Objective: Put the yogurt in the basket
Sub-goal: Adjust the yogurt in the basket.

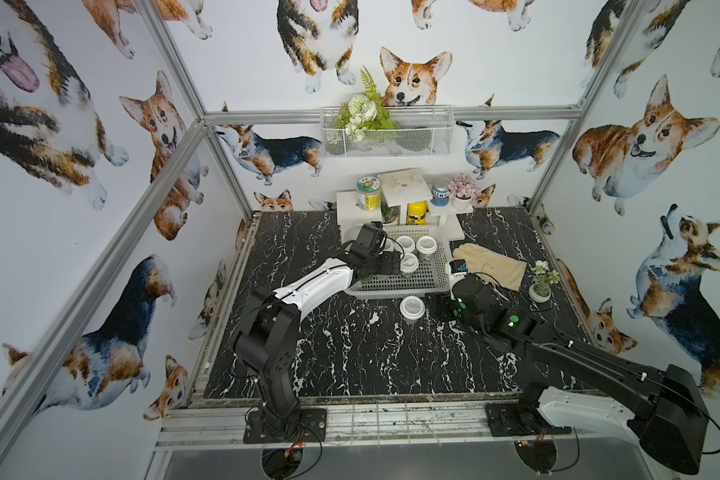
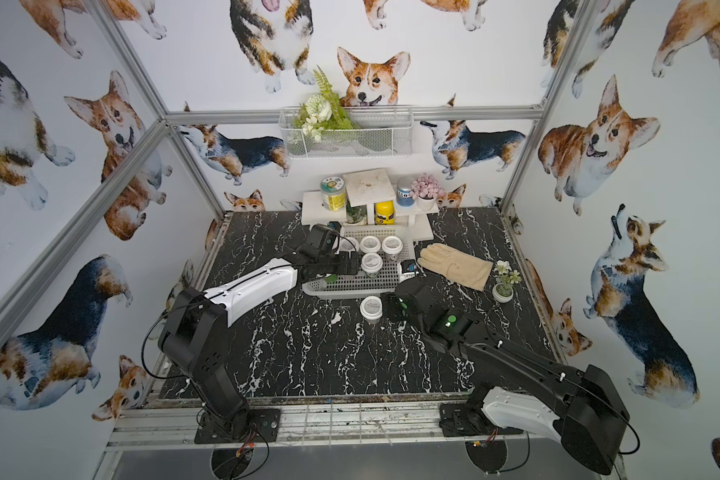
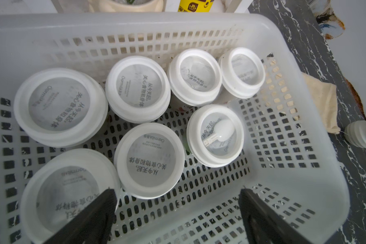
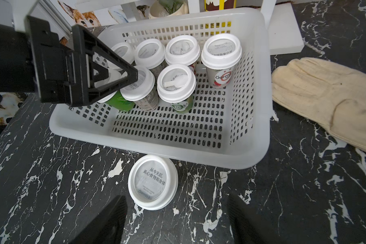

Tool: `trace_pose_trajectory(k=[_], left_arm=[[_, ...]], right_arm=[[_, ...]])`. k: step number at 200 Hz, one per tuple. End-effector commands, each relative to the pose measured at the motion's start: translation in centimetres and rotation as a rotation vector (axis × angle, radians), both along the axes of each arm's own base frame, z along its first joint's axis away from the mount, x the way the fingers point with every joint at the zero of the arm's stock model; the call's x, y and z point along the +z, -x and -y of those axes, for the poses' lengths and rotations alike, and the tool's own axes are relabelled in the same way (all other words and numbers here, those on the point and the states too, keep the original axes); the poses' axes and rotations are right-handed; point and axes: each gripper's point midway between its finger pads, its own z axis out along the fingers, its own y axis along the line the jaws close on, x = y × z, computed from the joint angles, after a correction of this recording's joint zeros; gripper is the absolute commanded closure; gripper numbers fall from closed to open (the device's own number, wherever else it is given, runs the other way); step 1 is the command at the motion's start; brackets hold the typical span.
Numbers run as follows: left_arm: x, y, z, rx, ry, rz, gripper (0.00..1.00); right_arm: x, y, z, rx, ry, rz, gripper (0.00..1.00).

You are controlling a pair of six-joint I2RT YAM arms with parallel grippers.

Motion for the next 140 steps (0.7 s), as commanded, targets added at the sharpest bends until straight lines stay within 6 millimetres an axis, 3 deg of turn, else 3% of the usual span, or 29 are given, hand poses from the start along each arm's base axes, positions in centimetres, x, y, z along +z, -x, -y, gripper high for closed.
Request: trace_pose_trajectory(k=[1,140], left_arm=[[-0.6,-0.1,-0.1,0.003,-0.011,-0.006,0.04],[-1.5,-0.7,1.3,-0.026,-0.049,-0.014,0.04]], right_arm=[[0.8,-0.3,-0.4,0.000,-0.032,0.027,0.20],[0.7,-0.3,-0.4,0.000,-0.027,0.023,0.20]])
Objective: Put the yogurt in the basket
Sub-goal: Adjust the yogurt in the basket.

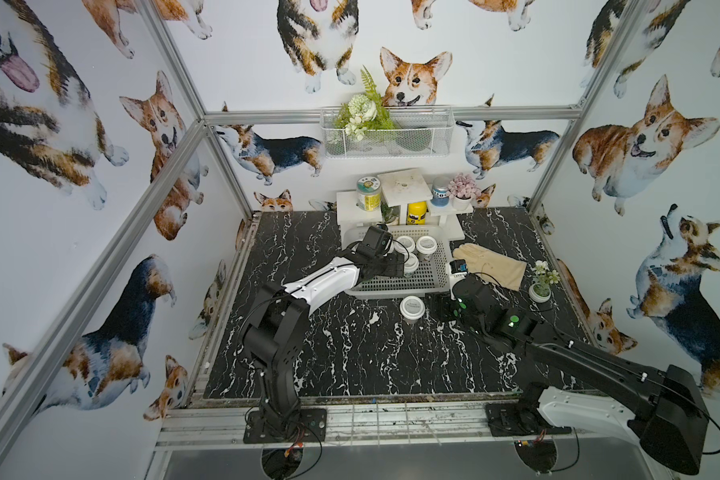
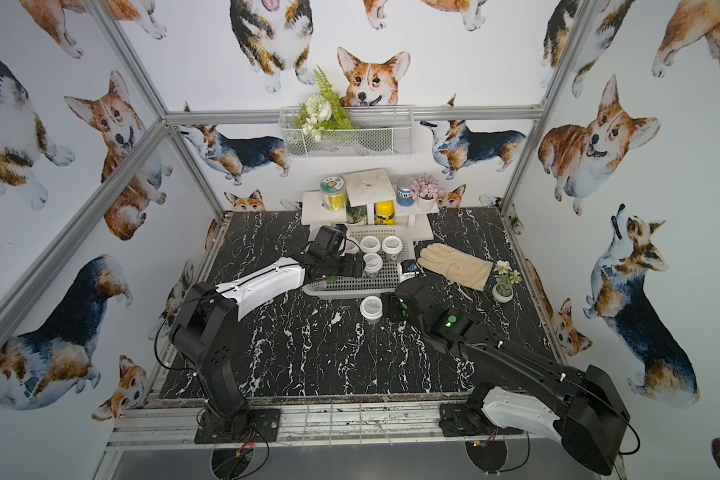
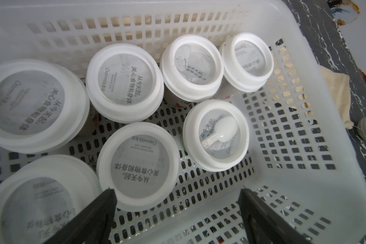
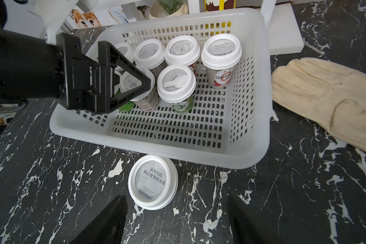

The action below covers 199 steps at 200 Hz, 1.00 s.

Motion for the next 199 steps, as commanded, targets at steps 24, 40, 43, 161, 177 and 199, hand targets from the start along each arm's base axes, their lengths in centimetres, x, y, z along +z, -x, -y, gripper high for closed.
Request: trace_pose_trajectory(k=[24,40,43,161,177,199], left_arm=[[-0.4,-0.2,0.2,-0.006,-0.023,-0.003,0.04],[-0.5,-0.2,0.4,-0.009,-0.023,-0.002,0.04],[-0.5,-0.2,0.4,-0.010,-0.024,-0.004,0.04],[1.0,-1.6,-0.7,0.016,-0.128,0.030,0.04],[0.5,-1.5,-0.8,0.016,-0.136,0.020,0.04],[0.2,-1.6,-0.9,0.019,-0.141,0.017,0.04]], right_arm=[[0.7,-0.3,-0.4,0.000,-0.028,0.022,0.20],[0.6,-0.4,-0.5,-0.001,-0.026,0.021,0.20],[0.6,-0.4,-0.5,0.000,-0.026,0.021,0.20],[0.5,-0.4,-0.6,0.005,-0.021,0.016,0.21],[0.6,-0.4,-0.6,0.004,-0.023,0.018,0.21],[0.6,-0.4,-0.6,0.006,-0.023,0.018,0.21]])
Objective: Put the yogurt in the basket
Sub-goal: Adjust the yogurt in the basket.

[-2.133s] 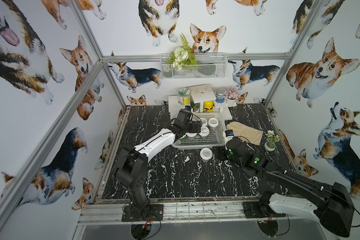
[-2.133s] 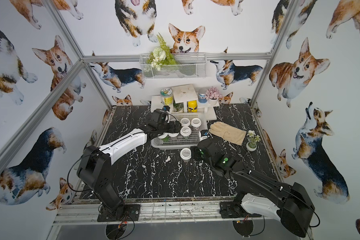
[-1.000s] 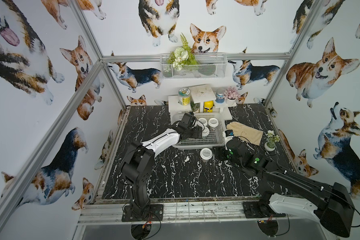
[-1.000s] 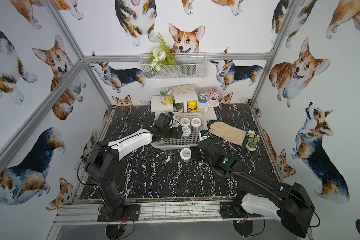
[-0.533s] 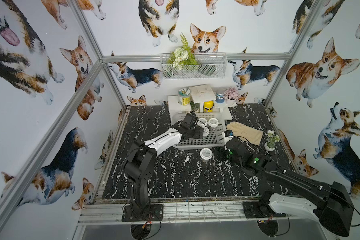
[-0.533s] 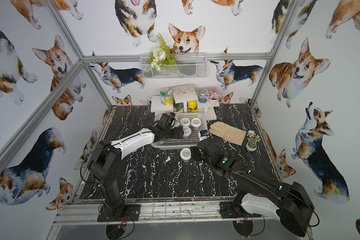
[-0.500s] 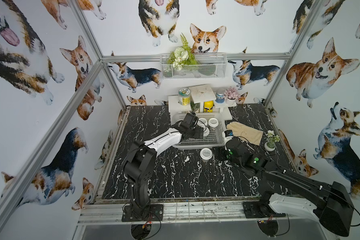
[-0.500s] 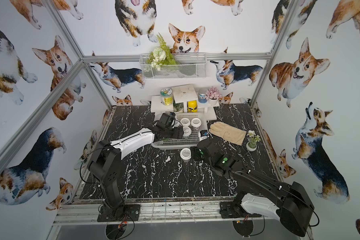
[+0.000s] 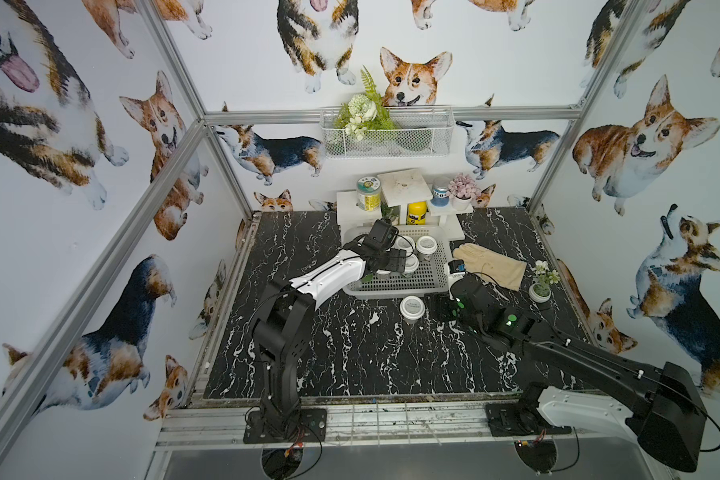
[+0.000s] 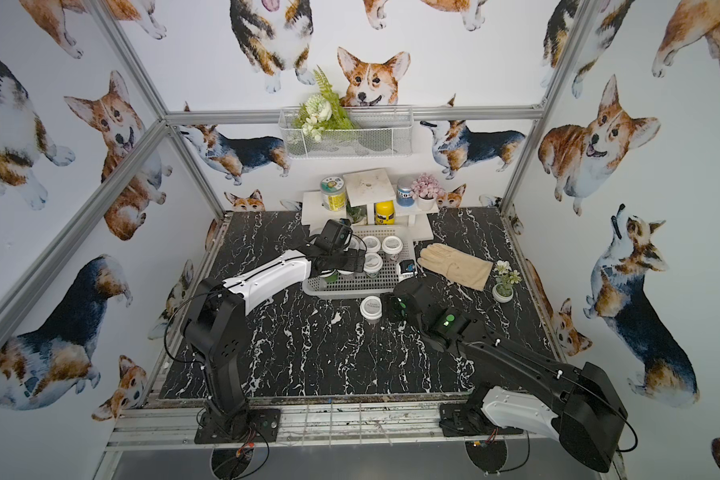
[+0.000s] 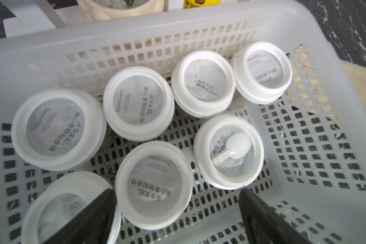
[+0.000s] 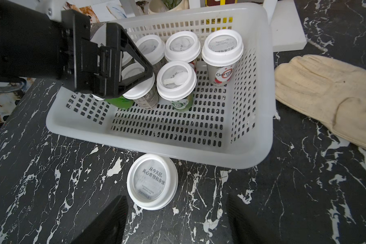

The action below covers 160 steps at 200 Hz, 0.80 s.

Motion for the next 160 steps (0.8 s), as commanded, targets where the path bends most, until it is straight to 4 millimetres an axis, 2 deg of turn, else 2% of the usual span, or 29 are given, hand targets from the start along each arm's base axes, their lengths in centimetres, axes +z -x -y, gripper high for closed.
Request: trace_pose_trajectory(k=[1,84,160], left_arm=[[-0.1,-0.1,-0.4,0.004,-0.022,0.002,0.04],[-2.1,-0.4,-0.7,0.006,-0.070,-0.039,0.03],[-1.9,-0.4,0.3,-0.013,-0.060,-0.033,0.03]], right_arm=[[0.9,-0.3,-0.4,0.003,-0.030,0.028,0.21],[0.9,-0.3,-0.4,0.005,-0.033,0.029,0.21],[0.9,-0.3,-0.5,0.006,-0.030,0.027,0.21]])
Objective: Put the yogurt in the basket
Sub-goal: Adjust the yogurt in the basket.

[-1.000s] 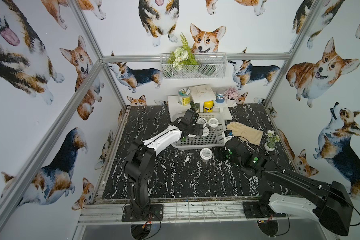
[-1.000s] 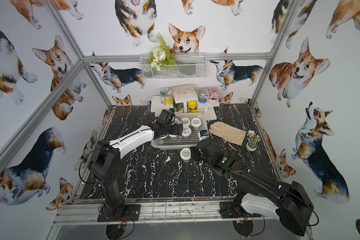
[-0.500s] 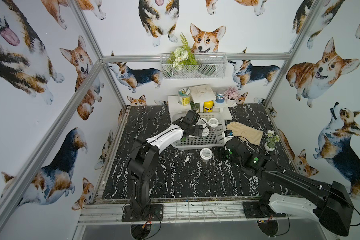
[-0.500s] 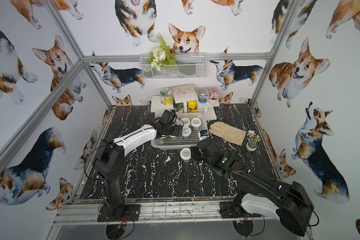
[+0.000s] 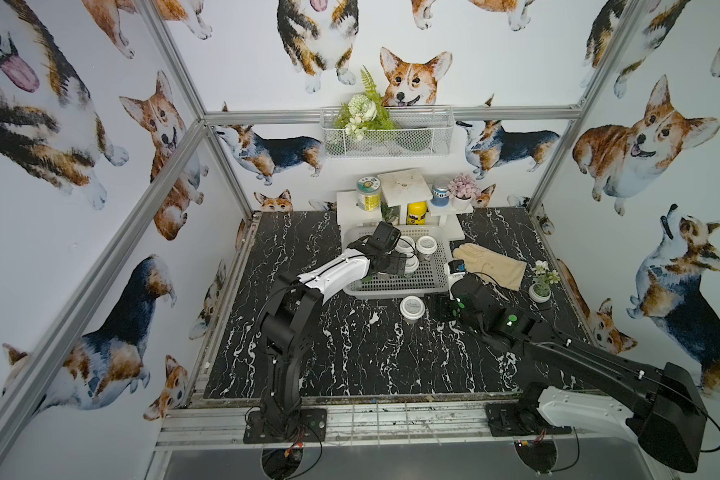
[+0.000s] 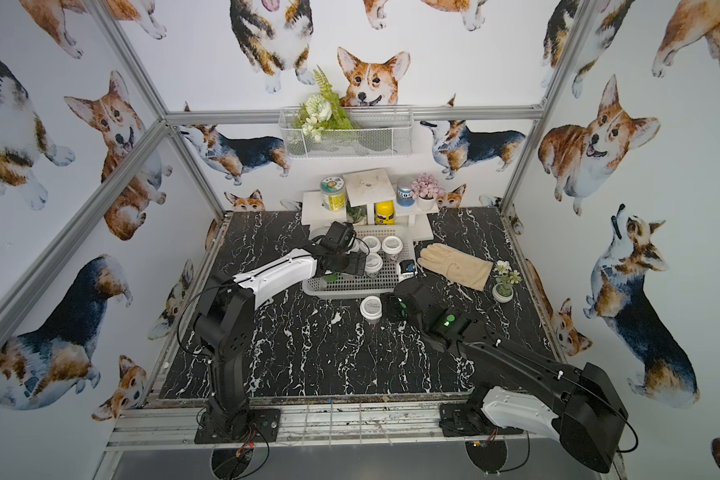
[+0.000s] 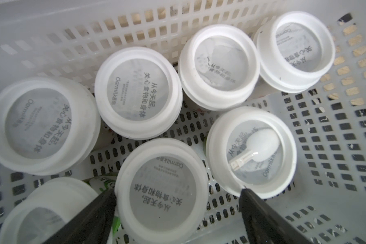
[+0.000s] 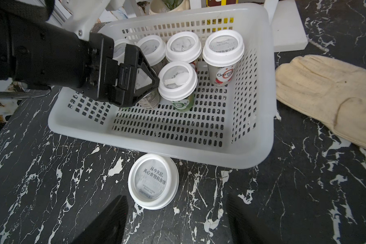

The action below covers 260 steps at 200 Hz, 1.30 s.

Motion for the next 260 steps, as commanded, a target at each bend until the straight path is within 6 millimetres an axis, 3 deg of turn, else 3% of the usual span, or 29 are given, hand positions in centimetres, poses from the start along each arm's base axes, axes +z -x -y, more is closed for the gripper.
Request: trace_pose_trajectory(k=[1,108,135,178,195,204,209,222,260], left_arm=[[0.4,-0.1,0.3,-0.008,0.000,0.009,0.03],[0.7,-0.7,0.4,-0.005,-0.011,0.019,0.03],[3.2,-1.1,0.1,0.001,-0.014,0.080,0.02],[9.8,-1.2,-1.4,0.044,-0.023,0.258,0.02],[12.9,-0.3,-2.2,0.061,0.014,0.345,0.02],[13.6,0.4,-2.5,0.067,0.030,0.379,0.02],[14.9,1.3,-2.9,0.071,0.056,0.415,0.02],[16.1,2.9,-3.5,0.078,0.098,0.463,0.02],[14.2,7.8,-4.5,0.072,0.122,0.480,0.02]], right_arm=[[0.8,-0.4,-0.5,0.002,-0.027,0.026,0.21],[0.8,-0.3,-0.4,0.001,-0.027,0.027,0.21],[0.7,-0.3,-0.5,0.002,-0.026,0.026,0.21],[0.9,-0.4,-0.4,0.000,-0.028,0.029,0.21],[0.9,-0.3,-0.4,0.000,-0.028,0.030,0.22],[1.0,-0.3,-0.4,0.001,-0.030,0.031,0.22],[1.1,-0.2,-0.3,0.002,-0.031,0.033,0.22],[1.4,0.0,-0.2,-0.003,-0.011,0.037,0.22],[0.5,1.4,-0.2,0.000,0.059,-0.012,0.22]])
